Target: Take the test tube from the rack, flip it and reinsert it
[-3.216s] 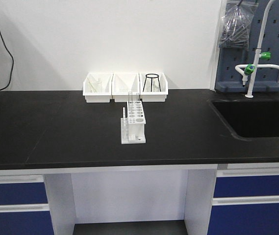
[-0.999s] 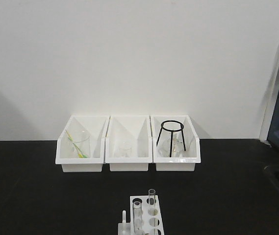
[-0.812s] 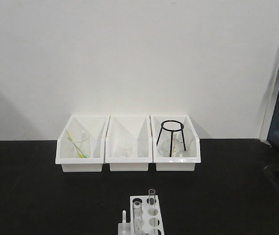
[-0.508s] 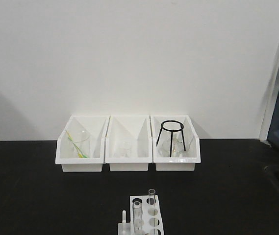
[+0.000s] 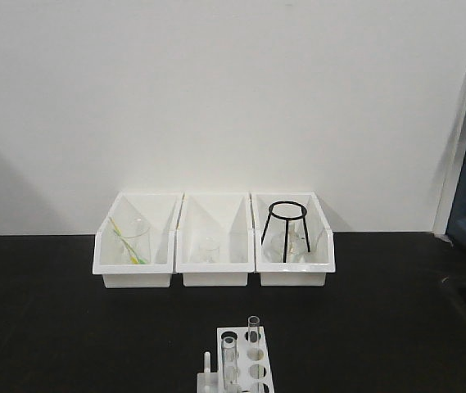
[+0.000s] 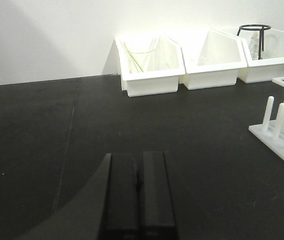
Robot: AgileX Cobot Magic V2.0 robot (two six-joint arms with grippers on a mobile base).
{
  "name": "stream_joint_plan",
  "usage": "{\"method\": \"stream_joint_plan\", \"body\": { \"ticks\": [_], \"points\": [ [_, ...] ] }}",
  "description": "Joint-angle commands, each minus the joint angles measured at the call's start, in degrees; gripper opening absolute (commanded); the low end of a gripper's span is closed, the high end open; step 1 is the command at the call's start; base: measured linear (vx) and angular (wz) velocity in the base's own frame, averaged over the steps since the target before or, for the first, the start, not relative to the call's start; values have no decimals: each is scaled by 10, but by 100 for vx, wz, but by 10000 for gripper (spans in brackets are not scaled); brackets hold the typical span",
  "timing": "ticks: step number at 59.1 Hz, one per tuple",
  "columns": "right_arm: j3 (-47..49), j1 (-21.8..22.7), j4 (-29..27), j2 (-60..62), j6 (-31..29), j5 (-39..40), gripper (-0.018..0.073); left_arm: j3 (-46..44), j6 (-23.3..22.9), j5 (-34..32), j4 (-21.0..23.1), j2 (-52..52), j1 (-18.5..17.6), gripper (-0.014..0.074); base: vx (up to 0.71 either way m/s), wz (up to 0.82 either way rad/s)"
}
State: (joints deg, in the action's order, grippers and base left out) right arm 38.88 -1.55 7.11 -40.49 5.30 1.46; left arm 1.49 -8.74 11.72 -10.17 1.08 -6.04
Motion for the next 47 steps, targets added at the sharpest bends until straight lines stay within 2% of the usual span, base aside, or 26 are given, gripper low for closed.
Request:
{"method": "stream_joint_plan", "body": {
  "ticks": [1, 11, 24, 30, 37, 43, 47],
  "points": [
    [22, 3, 6, -15, -7, 55, 15, -2, -5, -46, 3, 4, 0, -6, 0, 0],
    [21, 3, 6, -17, -7, 53, 138, -2, -5, -46, 3, 4, 0, -6, 0, 0],
    [21, 3, 6, -17, -7, 53, 457, -2, -5, -46, 3, 4, 0, -6, 0, 0],
    [21, 3, 6, -17, -7, 54, 565, -2, -5, -46, 3, 4, 0, -6, 0, 0],
    [21, 3, 2, -17, 12, 76, 611, -2, -5, -46, 3, 4, 0, -6, 0, 0],
    [9, -4, 10, -22, 19, 84, 591, -2, -5, -46, 3, 4, 0, -6, 0, 0],
    [-23, -27, 11, -28, 19, 110, 568, -2, -5, -46, 3, 4, 0, -6, 0, 0]
  ]
}}
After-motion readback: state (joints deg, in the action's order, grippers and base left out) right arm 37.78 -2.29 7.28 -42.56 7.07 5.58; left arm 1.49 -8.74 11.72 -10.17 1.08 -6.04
